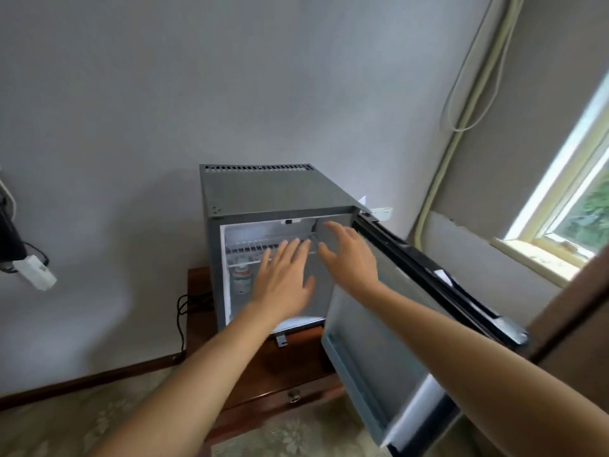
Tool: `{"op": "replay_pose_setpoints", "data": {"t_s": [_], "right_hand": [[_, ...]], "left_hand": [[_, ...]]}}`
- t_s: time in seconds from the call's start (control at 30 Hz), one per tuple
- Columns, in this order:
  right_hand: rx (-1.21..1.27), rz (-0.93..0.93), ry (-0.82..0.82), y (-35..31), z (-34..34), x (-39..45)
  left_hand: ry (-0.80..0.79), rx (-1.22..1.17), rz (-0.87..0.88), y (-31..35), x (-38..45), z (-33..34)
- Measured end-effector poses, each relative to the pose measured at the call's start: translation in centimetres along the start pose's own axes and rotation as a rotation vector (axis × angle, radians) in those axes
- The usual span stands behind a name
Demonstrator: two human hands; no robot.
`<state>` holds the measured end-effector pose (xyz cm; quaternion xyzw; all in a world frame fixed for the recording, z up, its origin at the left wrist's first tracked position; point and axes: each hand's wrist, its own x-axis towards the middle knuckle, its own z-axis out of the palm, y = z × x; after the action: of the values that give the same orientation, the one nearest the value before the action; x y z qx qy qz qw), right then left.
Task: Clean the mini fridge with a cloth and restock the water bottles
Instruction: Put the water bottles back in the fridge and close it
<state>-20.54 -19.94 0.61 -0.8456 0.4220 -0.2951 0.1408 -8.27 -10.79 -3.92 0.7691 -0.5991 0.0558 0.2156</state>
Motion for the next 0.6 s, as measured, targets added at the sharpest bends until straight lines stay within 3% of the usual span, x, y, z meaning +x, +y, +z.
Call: {"op": "replay_pose_setpoints", "data": {"t_s": [0.17, 0.3, 0.6], "right_hand": [[-0.215, -0.137, 0.082, 0.5, -9.1, 0.4], [-0.320, -0.132, 0.149, 4.8, -15.2, 0.7], [-0.305, -0.039, 0.225, 23.0, -23.4, 1.3]], "left_hand": [[0.171, 0.029, 0.063, 6.2, 1.9, -5.5], [0.217, 0.047, 0.149, 12.4, 3.8, -6.8], [0.126, 0.038, 0.257, 30.7, 11.4, 0.3]]}}
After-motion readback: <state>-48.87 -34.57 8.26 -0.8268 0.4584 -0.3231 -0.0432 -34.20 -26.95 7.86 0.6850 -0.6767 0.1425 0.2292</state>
